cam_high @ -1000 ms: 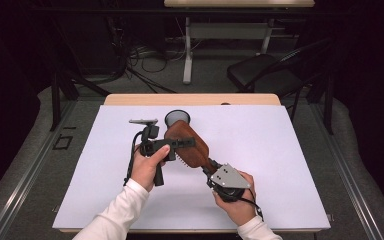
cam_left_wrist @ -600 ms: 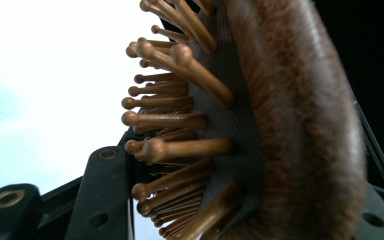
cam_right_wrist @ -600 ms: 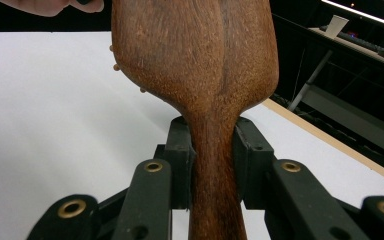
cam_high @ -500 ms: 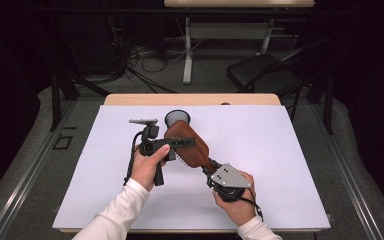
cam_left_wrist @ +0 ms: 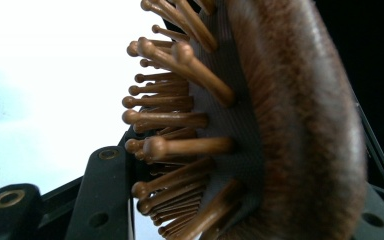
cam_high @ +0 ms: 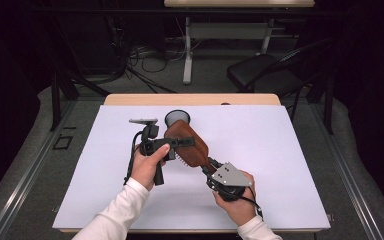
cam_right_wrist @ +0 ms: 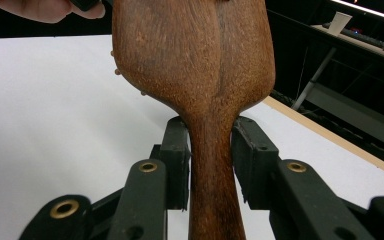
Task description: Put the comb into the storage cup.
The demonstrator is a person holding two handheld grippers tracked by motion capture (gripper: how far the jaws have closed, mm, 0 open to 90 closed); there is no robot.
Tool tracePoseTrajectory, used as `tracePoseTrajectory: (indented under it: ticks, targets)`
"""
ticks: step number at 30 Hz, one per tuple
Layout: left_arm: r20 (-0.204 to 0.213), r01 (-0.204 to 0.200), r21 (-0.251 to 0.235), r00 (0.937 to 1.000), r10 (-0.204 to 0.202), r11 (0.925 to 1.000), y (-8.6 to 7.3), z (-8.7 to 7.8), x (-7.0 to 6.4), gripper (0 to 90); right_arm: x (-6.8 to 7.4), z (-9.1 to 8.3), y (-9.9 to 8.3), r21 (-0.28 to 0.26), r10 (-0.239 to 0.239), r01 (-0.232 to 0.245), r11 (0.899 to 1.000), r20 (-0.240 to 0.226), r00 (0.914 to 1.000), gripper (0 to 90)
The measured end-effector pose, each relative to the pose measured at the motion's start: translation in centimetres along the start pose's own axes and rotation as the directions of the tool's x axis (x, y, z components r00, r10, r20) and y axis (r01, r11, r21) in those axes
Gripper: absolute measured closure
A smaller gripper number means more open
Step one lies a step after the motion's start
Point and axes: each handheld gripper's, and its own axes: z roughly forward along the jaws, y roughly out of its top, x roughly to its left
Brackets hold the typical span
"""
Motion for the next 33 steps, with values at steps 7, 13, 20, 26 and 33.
tracePoseTrajectory:
  ticks: [7, 13, 20, 26, 33]
  targets:
    - [-0.004, 0.005, -0.002, 1.0, -0.005, 1.0, -0.01, 0.11, 0.23, 51.2, 0.02, 0.24, -0.06, 0.007, 0.007, -0.006, 1.0, -0.015, 0.9999, 60.3]
    - [-0.003, 0.007, -0.002, 1.0, -0.007, 1.0, 0.02, -0.01, 0.5, 51.1, 0.1, 0.54, -0.16, 0.023, 0.003, -0.002, 1.0, -0.02, 0.9998, 52.9]
    - [-0.008, 0.01, -0.012, 0.9999, -0.01, 0.9999, 0.1, -0.19, 0.56, 50.9, -0.14, 0.79, -0.12, 0.01, 0.019, -0.019, 1.0, -0.035, 0.9992, 41.5]
    - [-0.011, -0.006, -0.023, 0.9999, 0.005, 0.9997, 0.18, -0.38, 0.68, 50.7, -0.07, 0.93, -0.1, 0.004, 0.023, -0.023, 1.0, -0.056, 0.9981, 36.3]
    - [-0.015, -0.004, -0.031, 0.9999, 0.004, 0.9995, 0.22, -0.47, 0.73, 50.7, -0.14, 0.74, 0.23, 0.021, 0.051, -0.05, 0.999, -0.058, 0.997, 34.0]
